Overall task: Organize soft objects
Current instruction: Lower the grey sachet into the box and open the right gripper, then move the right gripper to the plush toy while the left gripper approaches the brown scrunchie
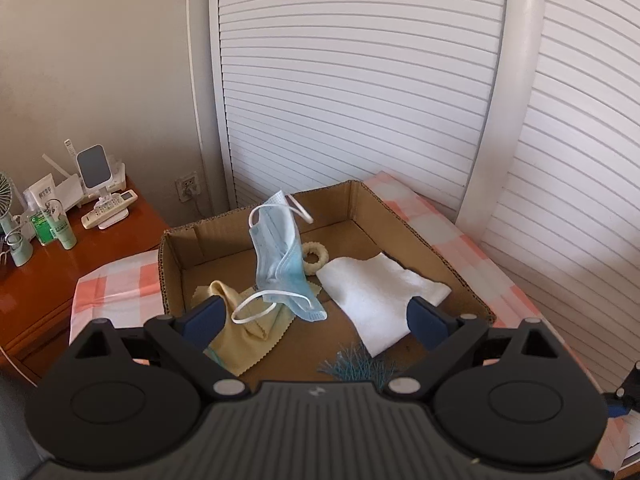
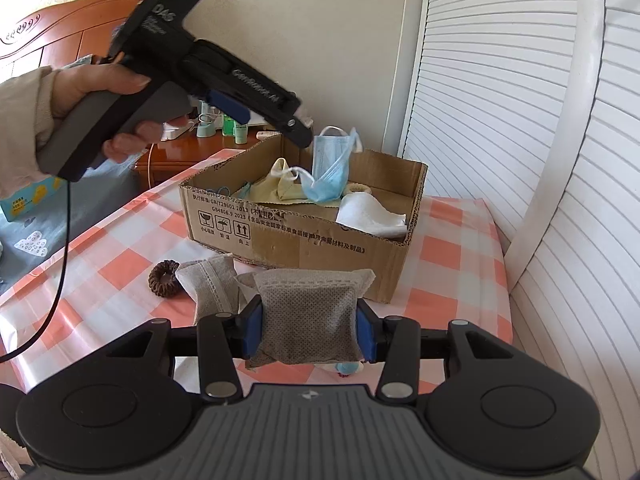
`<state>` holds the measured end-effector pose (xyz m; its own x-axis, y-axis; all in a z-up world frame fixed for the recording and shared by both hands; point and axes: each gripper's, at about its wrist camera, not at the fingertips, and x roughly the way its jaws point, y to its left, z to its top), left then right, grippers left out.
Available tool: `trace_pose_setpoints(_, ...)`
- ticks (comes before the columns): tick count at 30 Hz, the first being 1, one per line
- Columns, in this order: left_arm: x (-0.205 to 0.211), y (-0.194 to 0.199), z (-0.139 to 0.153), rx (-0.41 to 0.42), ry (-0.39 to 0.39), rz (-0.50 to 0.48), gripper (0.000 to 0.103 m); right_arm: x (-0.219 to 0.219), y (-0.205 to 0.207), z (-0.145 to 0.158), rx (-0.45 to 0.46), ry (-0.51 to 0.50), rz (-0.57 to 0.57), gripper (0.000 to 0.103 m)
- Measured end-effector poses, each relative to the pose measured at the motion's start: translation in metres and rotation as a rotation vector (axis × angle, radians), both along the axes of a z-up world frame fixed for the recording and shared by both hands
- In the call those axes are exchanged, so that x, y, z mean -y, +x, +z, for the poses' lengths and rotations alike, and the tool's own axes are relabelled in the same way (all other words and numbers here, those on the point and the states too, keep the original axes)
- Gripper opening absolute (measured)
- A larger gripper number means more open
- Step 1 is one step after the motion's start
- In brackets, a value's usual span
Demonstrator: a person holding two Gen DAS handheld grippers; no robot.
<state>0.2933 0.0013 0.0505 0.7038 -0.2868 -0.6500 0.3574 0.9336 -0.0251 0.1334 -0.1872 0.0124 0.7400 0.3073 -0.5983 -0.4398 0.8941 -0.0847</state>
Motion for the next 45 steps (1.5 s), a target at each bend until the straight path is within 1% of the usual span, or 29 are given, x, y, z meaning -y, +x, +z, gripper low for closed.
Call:
trace_pose_setpoints(5,-0.006,-0.036,-0.003,-0.015,0.078,0.055,0.097,-0.003,0.006,0.007,0.014,-0.003,0.003,0.051)
trace_pose_setpoints(8,-0.011,-0.064,-0.005,-0.006,0.1,0.087,0.097,-0.003,0.018,0.013,0.02,0.009,0.0,0.051)
trace_pose_setpoints(10,-0.014,-0.083,-0.005,0.003,0.106,0.109,0.097,-0.004,0.028,0.017,0.022,0.017,-0.005,0.051)
trace_pose_setpoints(14,-0.021,-0.116,-0.005,0.015,0.075,0.164,0.099,-0.01,0.056,0.028,0.02,0.041,-0.011,0.051)
trace_pose_setpoints(15,-0.022,-0.122,-0.005,0.017,0.071,0.165,0.1,-0.013,0.064,0.031,0.018,0.047,-0.008,0.051)
trace_pose_setpoints(17,-0.023,-0.13,-0.006,0.014,0.069,0.154,0.1,-0.021,0.083,0.036,0.01,0.058,-0.011,0.051)
trace_pose_setpoints(20,-0.021,-0.132,-0.006,0.018,0.075,0.151,0.1,-0.035,0.113,0.037,-0.027,0.073,-0.01,0.051)
trace_pose_setpoints(24,-0.02,-0.128,-0.003,0.025,0.081,0.16,0.1,-0.058,0.145,0.03,-0.06,0.04,-0.015,0.051)
trace_pose_setpoints(27,-0.022,-0.13,-0.002,0.033,0.063,0.15,0.1,-0.07,0.165,0.025,-0.074,0.026,-0.038,0.052)
trace_pose_setpoints(28,-0.022,-0.131,-0.002,0.035,0.059,0.146,0.1,-0.073,0.171,0.023,-0.072,0.027,-0.047,0.055)
trace_pose_setpoints(30,-0.023,-0.131,-0.002,0.032,0.061,0.151,0.1,-0.075,0.177,0.021,-0.052,0.035,-0.077,0.075)
trace_pose_setpoints(31,-0.023,-0.131,-0.002,0.03,0.062,0.155,0.1,-0.075,0.18,0.02,-0.041,0.037,-0.09,0.095)
trace_pose_setpoints(32,-0.024,-0.131,-0.002,0.029,0.062,0.158,0.1,-0.074,0.18,0.021,-0.033,0.041,-0.102,0.103)
trace_pose_setpoints(34,-0.026,-0.132,-0.002,0.024,0.059,0.163,0.1,-0.071,0.177,0.022,-0.04,0.057,-0.105,0.103)
trace_pose_setpoints(36,-0.028,-0.132,-0.003,0.021,0.058,0.168,0.1,-0.067,0.172,0.023,-0.046,0.051,-0.105,0.103)
trace_pose_setpoints(39,-0.031,-0.132,-0.004,0.014,0.061,0.183,0.1,-0.061,0.164,0.025,-0.047,0.032,-0.124,0.103)
trace_pose_setpoints(43,-0.036,-0.134,-0.002,0.015,0.066,0.205,0.1,-0.049,0.15,0.029,-0.065,0.053,-0.143,0.103)
trace_pose_setpoints(45,-0.04,-0.135,-0.001,0.02,0.067,0.215,0.1,-0.043,0.143,0.03,-0.07,0.048,-0.171,0.103)
